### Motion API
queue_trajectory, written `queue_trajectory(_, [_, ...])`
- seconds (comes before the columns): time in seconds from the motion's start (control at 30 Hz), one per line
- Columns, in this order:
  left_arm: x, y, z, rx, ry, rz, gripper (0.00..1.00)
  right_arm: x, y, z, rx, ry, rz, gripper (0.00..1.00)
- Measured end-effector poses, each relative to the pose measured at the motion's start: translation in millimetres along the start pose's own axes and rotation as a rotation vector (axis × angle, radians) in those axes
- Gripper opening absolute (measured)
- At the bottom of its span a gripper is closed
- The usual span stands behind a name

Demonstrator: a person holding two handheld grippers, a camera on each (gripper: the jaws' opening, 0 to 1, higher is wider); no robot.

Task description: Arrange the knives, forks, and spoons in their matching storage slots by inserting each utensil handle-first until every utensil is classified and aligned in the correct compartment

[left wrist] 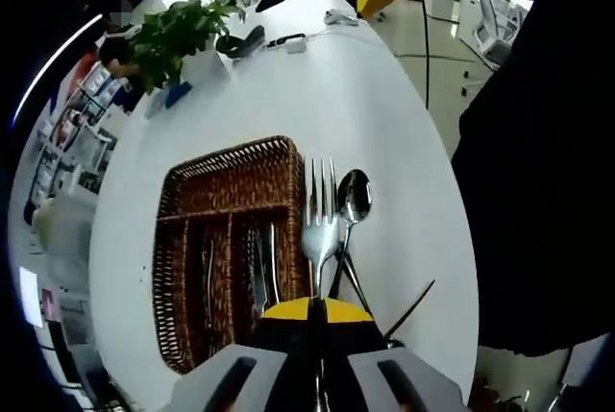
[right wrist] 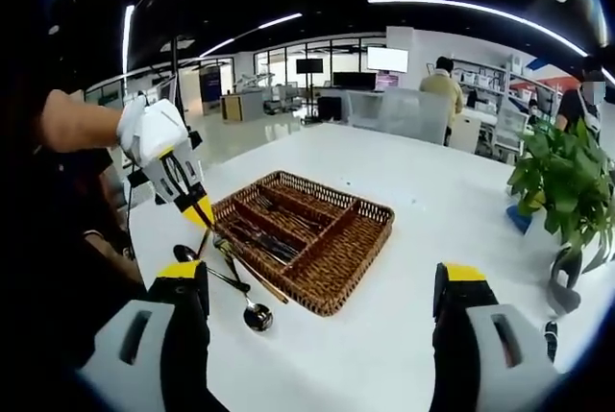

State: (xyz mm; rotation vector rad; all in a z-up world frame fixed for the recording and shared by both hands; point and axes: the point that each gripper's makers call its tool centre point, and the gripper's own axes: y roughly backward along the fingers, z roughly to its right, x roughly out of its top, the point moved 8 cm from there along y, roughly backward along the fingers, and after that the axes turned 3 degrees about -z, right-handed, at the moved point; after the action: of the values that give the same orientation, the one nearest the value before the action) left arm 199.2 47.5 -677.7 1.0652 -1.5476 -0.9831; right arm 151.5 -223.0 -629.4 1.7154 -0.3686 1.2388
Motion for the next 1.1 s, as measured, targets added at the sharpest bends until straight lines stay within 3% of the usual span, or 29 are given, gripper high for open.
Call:
queue_trajectory(0.23, [5.0,15.4,-10.0,0.017,-0.014,0.004,0.0,5.0,1.8,-3.9,0.009,0.042,-0.079,0.97])
queue_trajectory(0.47, [5.3,26.1,-20.3,0.034,-0.012,0.009,0.0,19.1,5.7,-0.3,-0.008,0.052,-0.051,0.99])
queue_trajectory(1.1, [5.8,32.2,-30.8,0.053,-0.022,0.006,0.0,14.4,10.6,-3.3,-0.021,0.008,-0.044,0.99])
